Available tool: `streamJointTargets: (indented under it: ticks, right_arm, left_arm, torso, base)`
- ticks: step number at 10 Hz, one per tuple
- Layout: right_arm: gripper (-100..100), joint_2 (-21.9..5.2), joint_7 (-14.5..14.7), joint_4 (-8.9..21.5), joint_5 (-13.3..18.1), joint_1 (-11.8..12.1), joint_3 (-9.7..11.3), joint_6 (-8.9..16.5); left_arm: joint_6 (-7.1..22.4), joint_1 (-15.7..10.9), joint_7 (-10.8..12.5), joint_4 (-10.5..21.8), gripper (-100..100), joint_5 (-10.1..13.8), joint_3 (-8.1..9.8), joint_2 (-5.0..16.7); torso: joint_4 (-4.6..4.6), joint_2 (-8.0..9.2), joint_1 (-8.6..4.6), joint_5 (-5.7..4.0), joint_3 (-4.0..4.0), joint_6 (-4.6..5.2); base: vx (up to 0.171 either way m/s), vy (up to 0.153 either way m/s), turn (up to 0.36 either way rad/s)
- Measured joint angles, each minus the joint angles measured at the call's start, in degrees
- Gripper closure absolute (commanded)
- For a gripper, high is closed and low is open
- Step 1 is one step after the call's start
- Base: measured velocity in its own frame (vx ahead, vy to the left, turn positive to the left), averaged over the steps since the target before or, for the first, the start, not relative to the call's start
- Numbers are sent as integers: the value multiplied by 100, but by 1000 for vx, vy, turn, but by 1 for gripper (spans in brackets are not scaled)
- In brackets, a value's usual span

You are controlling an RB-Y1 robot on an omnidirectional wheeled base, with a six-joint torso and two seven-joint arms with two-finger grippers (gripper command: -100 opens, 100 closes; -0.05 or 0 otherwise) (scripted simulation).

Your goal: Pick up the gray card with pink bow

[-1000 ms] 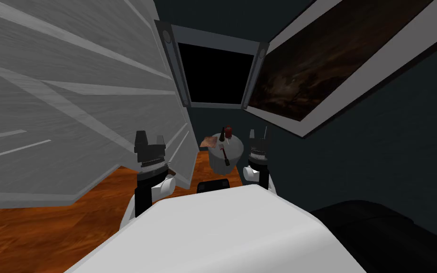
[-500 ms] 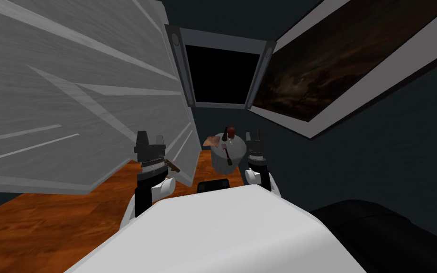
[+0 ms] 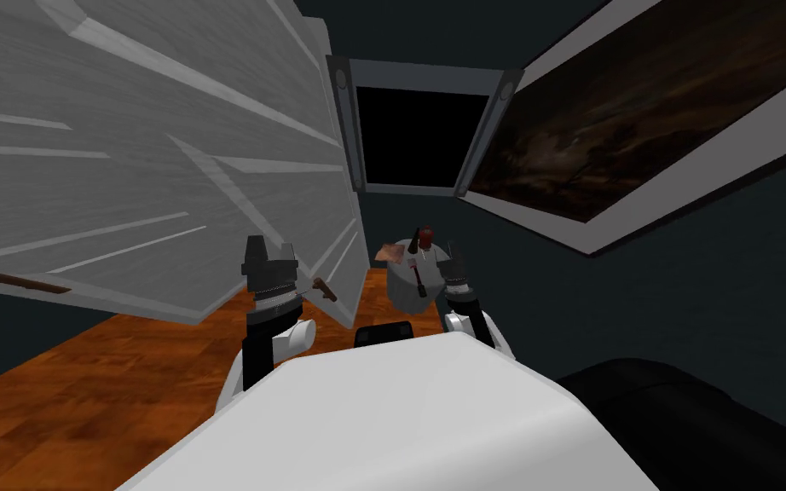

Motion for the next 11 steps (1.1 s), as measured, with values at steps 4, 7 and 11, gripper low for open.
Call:
streamJointTargets:
  ticks: [4, 7, 11]
  right_arm:
    - [-100, -536, 132, 173, -42, 245, 215, 369]
    - [-100, -993, 208, 324, -116, 430, 367, 712]
    - [-100, -1587, 359, 528, -215, 732, 643, 1189]
  left_arm:
    - [0, 1, 0, 0, 0, 0, 1, 0]
    - [0, 1, 0, 0, 0, 0, 1, 0]
    - [0, 0, 0, 0, 0, 0, 1, 1]
  torso:
    - [0, -1, -15, -2, -1, 2]
    - [0, -1, -12, -1, 0, 4]
    - [-1, -6, -15, -2, -4, 0]
  base:
    - [-29, 89, 166]
    - [-21, 99, 189]
    - [-2, 90, 161]
